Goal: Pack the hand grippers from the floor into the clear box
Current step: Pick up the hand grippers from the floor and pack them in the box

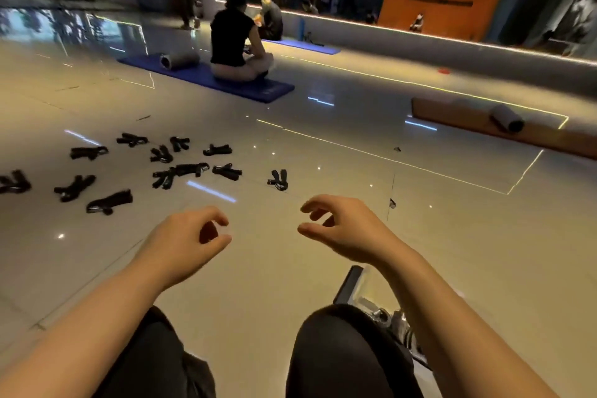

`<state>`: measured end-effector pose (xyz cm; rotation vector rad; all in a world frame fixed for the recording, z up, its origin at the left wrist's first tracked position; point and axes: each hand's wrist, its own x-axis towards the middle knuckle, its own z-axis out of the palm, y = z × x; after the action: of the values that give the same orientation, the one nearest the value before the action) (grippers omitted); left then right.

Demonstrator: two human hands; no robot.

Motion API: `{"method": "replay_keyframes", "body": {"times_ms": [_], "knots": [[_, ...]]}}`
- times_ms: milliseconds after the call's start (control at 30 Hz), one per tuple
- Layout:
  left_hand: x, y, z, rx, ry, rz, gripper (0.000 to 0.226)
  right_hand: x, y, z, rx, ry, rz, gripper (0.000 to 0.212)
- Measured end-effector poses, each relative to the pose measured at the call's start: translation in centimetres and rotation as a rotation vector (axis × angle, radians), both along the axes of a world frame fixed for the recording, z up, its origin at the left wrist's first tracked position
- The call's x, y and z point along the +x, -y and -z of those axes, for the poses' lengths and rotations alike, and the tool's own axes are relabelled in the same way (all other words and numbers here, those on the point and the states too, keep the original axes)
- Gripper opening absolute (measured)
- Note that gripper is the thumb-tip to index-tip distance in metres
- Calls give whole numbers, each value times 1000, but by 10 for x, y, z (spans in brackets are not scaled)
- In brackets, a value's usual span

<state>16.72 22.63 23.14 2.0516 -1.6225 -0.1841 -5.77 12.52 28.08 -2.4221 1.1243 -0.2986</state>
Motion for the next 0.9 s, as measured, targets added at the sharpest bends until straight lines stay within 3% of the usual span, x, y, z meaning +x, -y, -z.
{"method": "replay_keyframes", "body": {"times_ms": [67, 133, 233, 467, 767, 900], "knots": [[10, -6, 3, -86, -2, -112, 20, 27, -9, -9, -24, 21, -38, 39], [9, -3, 3, -136, 11, -91, 21, 42, -13, -11, -40, 50, -42, 38], [17, 0, 5, -65, 69, -78, 22, 47, -8, -3, -8, 99, -3, 37], [45, 24, 7, 13, -113, -164, 23, 70, 43, 19, 109, 100, 42, 41], [103, 98, -12, -4, 15, -133, 31, 121, 126, 52, 284, 149, 74, 46], [134, 116, 10, 161, 87, -69, 39, 147, 152, 65, 274, 121, 90, 44]]}}
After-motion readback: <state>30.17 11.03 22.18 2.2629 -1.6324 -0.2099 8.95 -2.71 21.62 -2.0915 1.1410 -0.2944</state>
